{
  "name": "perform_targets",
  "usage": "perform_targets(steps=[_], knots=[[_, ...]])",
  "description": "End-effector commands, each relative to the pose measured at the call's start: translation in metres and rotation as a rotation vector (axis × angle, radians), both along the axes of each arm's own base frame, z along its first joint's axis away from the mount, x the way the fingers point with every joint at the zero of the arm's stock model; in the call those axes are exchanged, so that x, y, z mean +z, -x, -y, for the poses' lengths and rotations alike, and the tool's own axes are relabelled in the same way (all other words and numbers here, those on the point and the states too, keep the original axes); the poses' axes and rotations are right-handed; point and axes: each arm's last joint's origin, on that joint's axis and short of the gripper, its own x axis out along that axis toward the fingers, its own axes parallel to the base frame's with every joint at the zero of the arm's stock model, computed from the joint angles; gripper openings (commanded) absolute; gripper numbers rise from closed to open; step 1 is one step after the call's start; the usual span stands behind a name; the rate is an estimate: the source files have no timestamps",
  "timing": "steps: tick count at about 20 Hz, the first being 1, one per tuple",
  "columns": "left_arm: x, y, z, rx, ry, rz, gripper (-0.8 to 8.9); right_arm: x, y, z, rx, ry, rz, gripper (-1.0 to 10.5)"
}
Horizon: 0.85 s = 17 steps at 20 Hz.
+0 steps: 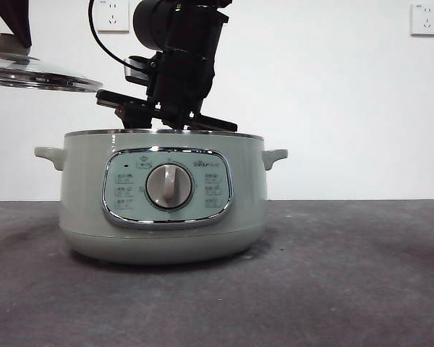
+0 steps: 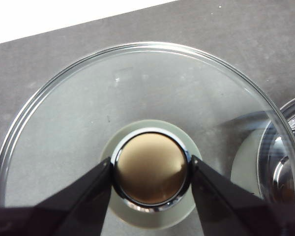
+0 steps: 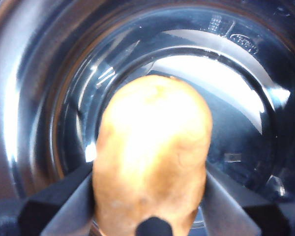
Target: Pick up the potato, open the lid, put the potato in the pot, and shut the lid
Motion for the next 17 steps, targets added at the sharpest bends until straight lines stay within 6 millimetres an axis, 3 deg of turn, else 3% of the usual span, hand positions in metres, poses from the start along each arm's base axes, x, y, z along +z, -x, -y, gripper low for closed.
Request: perform_targets(steps=[1, 2, 6, 8, 11, 15, 17], knots=[[0.006, -0.001, 0.0, -0.008, -0.005, 0.048, -0.09, -0.007, -0.001, -0.002, 0.037, 0.024, -0.008, 5.5], [0.006, 0.0, 0.0, -0.008, -0.005, 0.044, -0.09, -0.007, 0.0, -0.002, 0.051, 0.029, -0.004, 7.2], [0.004, 0.001, 0.0, -0.008, -0.005, 0.022, -0.09, -0.004, 0.001, 0.0, 0.027, 0.037, -0.008, 7.3], [0.004, 0.001, 0.001, -0.031, 0.032, 0.021, -0.09, 0.01, 0.008, 0.006, 0.009, 0.038, -0.018, 7.2], [0.004, 0.001, 0.011, -0.08, 0.067, 0.013, -0.09, 0.055, 0.026, 0.016, 0.026, -0.016, 0.052, 7.2], [0.001, 0.006, 0.038, -0.165, 0.072, -0.021, -0.09, 0.128, 0.066, 0.059, 0.044, 0.025, 0.177, 7.2], [0.0, 0.008, 0.056, -0.212, 0.086, -0.031, -0.09, 0.154, 0.085, 0.08, 0.021, 0.044, 0.226, 7.2]])
